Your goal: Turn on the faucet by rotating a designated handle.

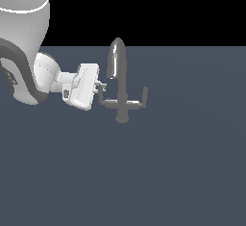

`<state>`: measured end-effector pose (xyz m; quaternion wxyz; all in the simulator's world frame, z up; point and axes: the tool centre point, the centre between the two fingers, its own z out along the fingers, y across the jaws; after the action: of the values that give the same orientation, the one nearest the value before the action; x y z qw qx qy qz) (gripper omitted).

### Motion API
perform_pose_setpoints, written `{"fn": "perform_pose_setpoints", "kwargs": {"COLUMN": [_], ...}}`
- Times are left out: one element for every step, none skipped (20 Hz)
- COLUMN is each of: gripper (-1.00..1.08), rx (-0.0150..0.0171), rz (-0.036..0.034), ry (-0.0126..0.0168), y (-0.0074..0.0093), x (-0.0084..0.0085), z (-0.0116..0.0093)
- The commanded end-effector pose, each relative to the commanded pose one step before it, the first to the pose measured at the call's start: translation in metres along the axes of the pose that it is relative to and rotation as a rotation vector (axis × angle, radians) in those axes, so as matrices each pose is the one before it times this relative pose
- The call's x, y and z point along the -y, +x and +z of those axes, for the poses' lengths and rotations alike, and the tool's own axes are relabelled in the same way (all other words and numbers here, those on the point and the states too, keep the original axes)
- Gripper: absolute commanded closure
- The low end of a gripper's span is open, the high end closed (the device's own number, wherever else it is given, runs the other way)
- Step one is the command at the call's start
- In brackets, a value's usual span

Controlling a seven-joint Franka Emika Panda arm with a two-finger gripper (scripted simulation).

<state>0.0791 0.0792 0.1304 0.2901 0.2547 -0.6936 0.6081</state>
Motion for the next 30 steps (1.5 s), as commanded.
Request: {"fn": "perform_pose_setpoints", "kwargs": {"gripper": [1.08, 1.08, 1.08, 1.08, 1.08, 1.08, 1.08, 1.08, 1.08, 1.08, 1.08, 1.08, 1.08, 1.08, 1.08, 1.08, 1.08, 1.08, 1.08, 1.08, 1.08, 1.08, 1.08, 1.08, 1.08, 1.08, 1.08, 1.08, 1.08, 1.08], "rx": [0.00044, 0.0, 0.0, 0.0, 0.0, 0.0, 0.0, 0.0, 0.0, 0.0, 0.0, 0.0, 0.0, 0.0, 0.0, 0.0, -0.00013, 0.0, 0.0, 0.0, 0.0, 0.00312, 0.0, 0.0, 0.0, -0.00057, 0.0, 0.0, -0.00057, 0.0], "rz": [0.00038, 0.0, 0.0, 0.0, 0.0, 0.0, 0.0, 0.0, 0.0, 0.0, 0.0, 0.0, 0.0, 0.0, 0.0, 0.0, -0.00057, 0.0, 0.0, 0.0, 0.0, -0.00209, 0.0, 0.0, 0.0, 0.00037, 0.0, 0.0, 0.00037, 0.0], "ry": [-0.00004, 0.0, 0.0, 0.0, 0.0, 0.0, 0.0, 0.0, 0.0, 0.0, 0.0, 0.0, 0.0, 0.0, 0.0, 0.0, 0.00037, 0.0, 0.0, 0.0, 0.0, -0.00042, 0.0, 0.0, 0.0, 0.00009, 0.0, 0.0, 0.00008, 0.0], "y": [0.00373, 0.00182, 0.00184, 0.00186, 0.00189, 0.00191, 0.00194, 0.00196, 0.00198, 0.00201, 0.00203, 0.00205, 0.00207, 0.0021, 0.00212, 0.00214, 0.00185, 0.00219, 0.00221, 0.00223, 0.0, -0.00516, 0.00126, 0.00128, 0.00129, 0.0014, 0.00131, 0.00132, 0.00144, 0.00135], "x": [-0.00144, -0.00084, -0.00086, -0.00087, -0.00088, -0.00089, -0.0009, -0.00091, -0.00093, -0.00094, -0.00095, -0.00096, -0.00097, -0.00098, -0.00099, -0.001, -0.00126, -0.00103, -0.00104, -0.00105, 0.0, -0.00096, -0.00261, -0.00264, -0.00267, -0.00259, -0.00272, -0.00275, -0.00267, -0.0028], "z": [-0.00047, -0.00012, -0.00012, -0.00013, -0.00013, -0.00013, -0.00013, -0.00014, -0.00014, -0.00014, -0.00015, -0.00015, -0.00015, -0.00016, -0.00016, -0.00017, -0.00032, -0.00018, -0.00019, -0.0002, 0.0, 0.00145, -0.00011, -0.00011, -0.00011, 0.00002, -0.00011, -0.00012, 0.00002, -0.00012]}}
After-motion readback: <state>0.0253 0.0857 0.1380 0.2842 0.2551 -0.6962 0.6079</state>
